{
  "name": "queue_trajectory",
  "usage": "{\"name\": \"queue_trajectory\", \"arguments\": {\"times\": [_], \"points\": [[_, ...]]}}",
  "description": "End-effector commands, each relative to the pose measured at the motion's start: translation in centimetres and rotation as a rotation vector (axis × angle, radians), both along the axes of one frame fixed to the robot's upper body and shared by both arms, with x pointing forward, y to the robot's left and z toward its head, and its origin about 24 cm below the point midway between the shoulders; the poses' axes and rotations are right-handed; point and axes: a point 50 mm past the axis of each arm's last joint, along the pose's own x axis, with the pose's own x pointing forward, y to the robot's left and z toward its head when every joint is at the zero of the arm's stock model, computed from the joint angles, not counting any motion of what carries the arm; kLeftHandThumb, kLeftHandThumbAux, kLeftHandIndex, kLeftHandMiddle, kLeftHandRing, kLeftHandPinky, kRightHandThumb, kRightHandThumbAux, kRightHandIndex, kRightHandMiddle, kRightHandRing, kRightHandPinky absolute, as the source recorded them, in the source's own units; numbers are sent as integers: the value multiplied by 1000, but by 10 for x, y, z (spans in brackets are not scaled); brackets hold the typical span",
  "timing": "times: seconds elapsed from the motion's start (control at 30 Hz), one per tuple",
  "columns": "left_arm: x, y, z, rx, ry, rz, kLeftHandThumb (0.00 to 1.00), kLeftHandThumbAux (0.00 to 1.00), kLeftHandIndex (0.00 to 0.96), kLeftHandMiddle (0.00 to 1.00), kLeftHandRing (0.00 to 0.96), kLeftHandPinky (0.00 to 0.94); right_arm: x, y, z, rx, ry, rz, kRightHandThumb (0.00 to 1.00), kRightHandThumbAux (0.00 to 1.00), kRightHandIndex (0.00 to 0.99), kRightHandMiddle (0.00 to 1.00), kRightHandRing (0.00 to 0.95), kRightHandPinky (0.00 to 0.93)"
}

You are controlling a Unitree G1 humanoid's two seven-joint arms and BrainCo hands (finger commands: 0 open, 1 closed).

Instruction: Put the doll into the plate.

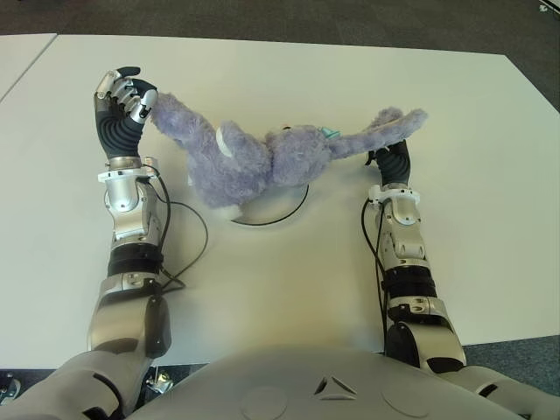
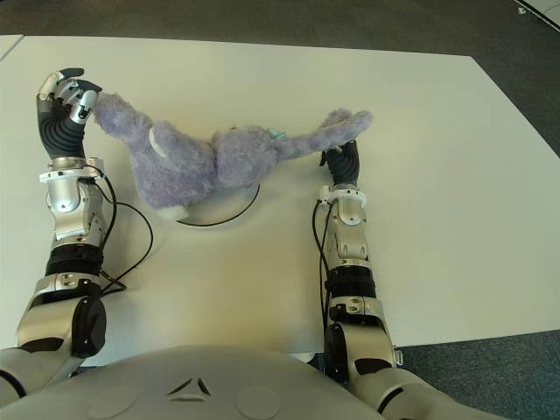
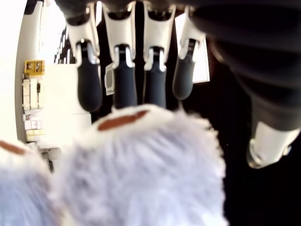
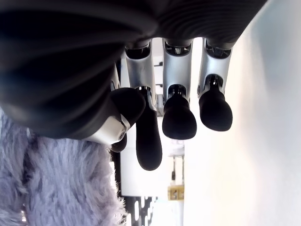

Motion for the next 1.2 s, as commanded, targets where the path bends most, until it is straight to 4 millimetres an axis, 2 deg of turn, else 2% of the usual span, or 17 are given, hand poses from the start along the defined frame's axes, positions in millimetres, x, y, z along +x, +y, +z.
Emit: {"name": "queue_trajectory", "arguments": {"times": [0.03,0.43,0.5,0.7,0.83,0.97,1.2], "points": [[-4,10,-14,-41,68,39,55,671,472,573,592,619,-21,-3,-41,22,184,-9,848,675,424,588,767,727],[-3,21,-14,-165,-5,118,83,785,626,749,753,779,-20,-3,-41,16,188,-10,847,675,424,588,766,725],[-3,23,-15,-187,0,142,101,806,652,784,787,824,-20,-3,-41,16,190,-11,847,675,424,588,766,726],[-4,27,-22,-205,70,212,143,840,715,836,831,859,-20,-4,-40,21,188,-8,847,675,424,588,764,721],[1,15,-30,-226,134,242,196,854,771,865,851,871,-19,-4,-40,20,187,-8,847,675,423,587,763,720],[11,-10,-38,-258,243,231,257,860,806,888,873,883,-18,-4,-39,20,185,-9,847,675,423,588,765,731],[9,-20,-53,-230,357,184,282,866,838,906,896,877,-19,-4,-37,16,177,-17,848,675,424,589,764,726]]}}
